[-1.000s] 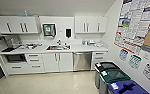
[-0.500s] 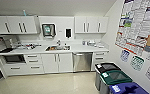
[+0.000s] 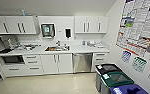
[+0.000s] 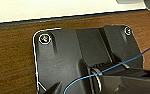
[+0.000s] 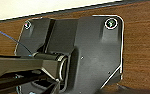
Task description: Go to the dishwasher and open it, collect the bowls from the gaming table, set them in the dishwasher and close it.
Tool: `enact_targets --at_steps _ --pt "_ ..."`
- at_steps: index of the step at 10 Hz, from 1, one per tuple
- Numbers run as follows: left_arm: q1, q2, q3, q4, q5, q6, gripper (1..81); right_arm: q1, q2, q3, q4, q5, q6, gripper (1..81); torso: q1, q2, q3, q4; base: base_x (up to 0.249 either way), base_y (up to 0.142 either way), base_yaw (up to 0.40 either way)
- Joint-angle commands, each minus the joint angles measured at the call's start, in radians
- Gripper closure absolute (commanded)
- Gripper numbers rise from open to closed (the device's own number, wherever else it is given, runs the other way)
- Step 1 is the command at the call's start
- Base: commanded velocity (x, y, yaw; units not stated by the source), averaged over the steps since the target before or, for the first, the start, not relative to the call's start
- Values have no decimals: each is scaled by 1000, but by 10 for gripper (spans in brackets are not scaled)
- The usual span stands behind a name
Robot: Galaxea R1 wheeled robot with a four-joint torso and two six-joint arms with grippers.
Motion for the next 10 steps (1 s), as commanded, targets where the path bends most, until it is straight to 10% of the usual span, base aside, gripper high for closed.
enact_targets --at_steps 1,10 --pt "-48 -11 4 -2 46 0 10 36 -17 0 -4 -49 1 10 0 0 0 0 83 0 0" --pt "-48 -12 4 -2 46 0 10 39 -12 -8 -5 -49 1 10 0 0 0 0 83 0 0"
